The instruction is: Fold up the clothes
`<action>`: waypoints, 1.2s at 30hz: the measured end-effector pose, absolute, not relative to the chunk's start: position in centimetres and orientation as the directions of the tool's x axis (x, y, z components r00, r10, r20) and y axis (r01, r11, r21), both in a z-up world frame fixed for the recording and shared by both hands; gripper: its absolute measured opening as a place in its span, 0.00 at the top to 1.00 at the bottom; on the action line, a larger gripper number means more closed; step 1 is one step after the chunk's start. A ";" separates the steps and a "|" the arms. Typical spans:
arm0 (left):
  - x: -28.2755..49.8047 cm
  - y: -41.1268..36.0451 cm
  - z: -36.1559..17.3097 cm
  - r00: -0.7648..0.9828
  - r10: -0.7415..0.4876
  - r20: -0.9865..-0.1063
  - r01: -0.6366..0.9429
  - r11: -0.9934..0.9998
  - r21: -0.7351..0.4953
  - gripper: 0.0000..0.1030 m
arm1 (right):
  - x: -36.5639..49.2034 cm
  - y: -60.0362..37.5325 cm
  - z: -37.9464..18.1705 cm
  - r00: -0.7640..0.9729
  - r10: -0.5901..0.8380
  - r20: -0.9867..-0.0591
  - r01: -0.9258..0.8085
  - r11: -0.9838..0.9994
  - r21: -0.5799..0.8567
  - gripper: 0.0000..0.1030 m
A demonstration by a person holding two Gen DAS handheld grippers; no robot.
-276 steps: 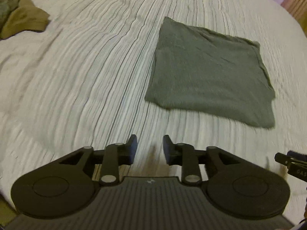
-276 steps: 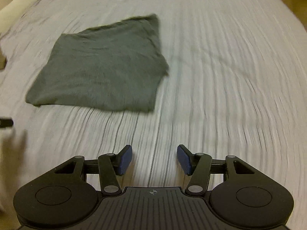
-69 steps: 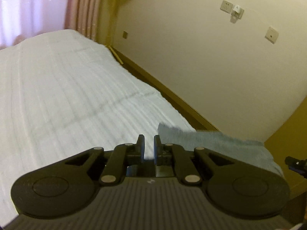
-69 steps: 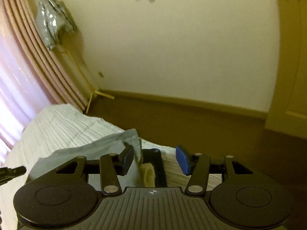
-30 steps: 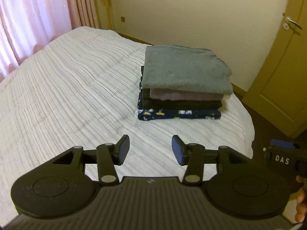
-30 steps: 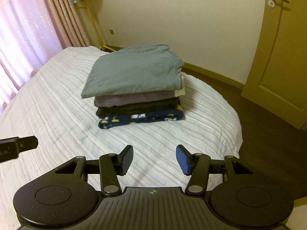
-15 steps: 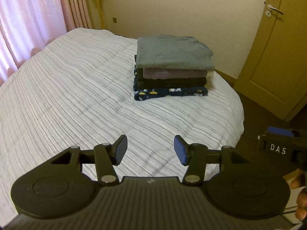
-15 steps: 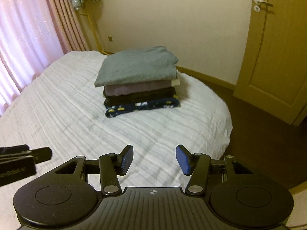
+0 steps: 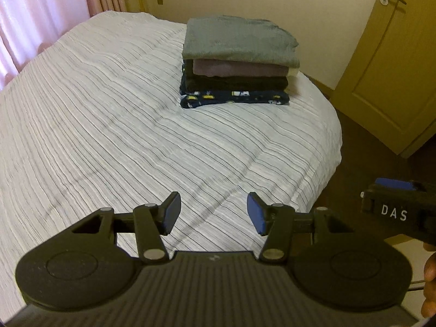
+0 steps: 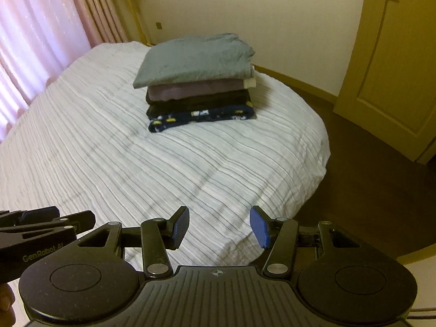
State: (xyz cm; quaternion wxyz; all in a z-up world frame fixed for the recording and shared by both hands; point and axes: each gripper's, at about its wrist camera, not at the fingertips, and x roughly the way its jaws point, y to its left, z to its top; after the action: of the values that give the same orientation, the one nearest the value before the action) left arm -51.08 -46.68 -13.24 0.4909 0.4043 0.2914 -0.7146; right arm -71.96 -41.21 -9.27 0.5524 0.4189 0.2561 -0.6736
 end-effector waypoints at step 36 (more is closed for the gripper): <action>-57.9 -55.9 -14.6 -0.135 -0.493 -0.859 0.968 -0.252 -0.008 0.52 | -78.9 -52.2 -11.6 0.038 -0.461 -0.886 0.975 -0.178 0.135 0.49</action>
State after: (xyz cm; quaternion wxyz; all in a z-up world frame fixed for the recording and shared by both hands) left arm -57.94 -55.94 -14.58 0.5303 0.3889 0.3049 -0.6888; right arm -78.91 -52.22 -11.62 0.5707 0.4397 0.2919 -0.6290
